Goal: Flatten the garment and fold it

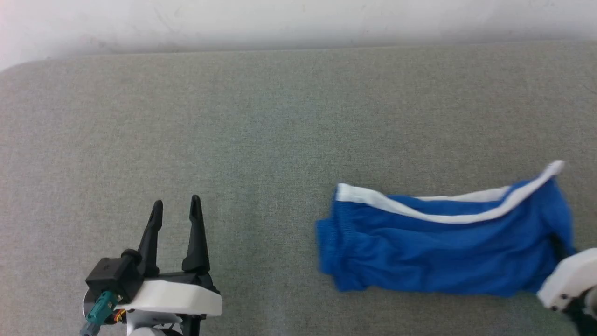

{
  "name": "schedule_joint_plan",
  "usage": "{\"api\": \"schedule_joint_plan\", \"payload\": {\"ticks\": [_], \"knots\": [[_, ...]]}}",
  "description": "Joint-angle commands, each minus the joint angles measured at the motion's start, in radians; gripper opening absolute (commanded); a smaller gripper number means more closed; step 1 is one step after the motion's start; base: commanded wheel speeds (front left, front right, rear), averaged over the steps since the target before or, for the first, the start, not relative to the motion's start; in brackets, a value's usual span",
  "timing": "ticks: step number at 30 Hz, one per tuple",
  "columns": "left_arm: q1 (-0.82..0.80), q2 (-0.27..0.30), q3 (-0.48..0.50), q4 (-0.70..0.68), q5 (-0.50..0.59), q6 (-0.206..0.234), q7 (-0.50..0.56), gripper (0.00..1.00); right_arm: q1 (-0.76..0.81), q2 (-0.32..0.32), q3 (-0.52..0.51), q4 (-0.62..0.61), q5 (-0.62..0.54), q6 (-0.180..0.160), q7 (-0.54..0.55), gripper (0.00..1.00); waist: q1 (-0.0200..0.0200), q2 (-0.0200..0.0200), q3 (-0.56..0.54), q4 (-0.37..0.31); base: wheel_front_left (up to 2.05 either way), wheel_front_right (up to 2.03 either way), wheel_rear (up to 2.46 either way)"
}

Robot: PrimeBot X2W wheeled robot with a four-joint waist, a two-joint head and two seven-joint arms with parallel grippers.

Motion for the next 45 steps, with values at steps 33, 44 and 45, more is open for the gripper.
{"api": "schedule_joint_plan", "payload": {"ticks": [33, 44, 45], "knots": [[0.013, 0.000, -0.024, 0.067, -0.011, 0.003, 0.003, 1.00, 0.053, -0.003, 0.556, -0.262, 0.075, -0.002, 0.054, 0.00, -0.0001, 0.0000, -0.052, 0.041, 0.00, 0.00, 0.00], [-0.007, -0.019, -0.030, 0.090, -0.024, -0.008, -0.002, 1.00, -0.003, -0.003, 0.590, -0.025, 0.037, -0.002, 0.062, 0.00, -0.0001, 0.0000, -0.037, 0.079, 0.00, 0.00, 0.00], [-0.009, -0.020, -0.030, 0.092, -0.025, -0.008, -0.003, 1.00, -0.008, -0.003, 0.592, -0.006, 0.034, -0.002, 0.060, 0.00, -0.0001, 0.0000, -0.038, 0.079, 0.00, 0.00, 0.00]]}}
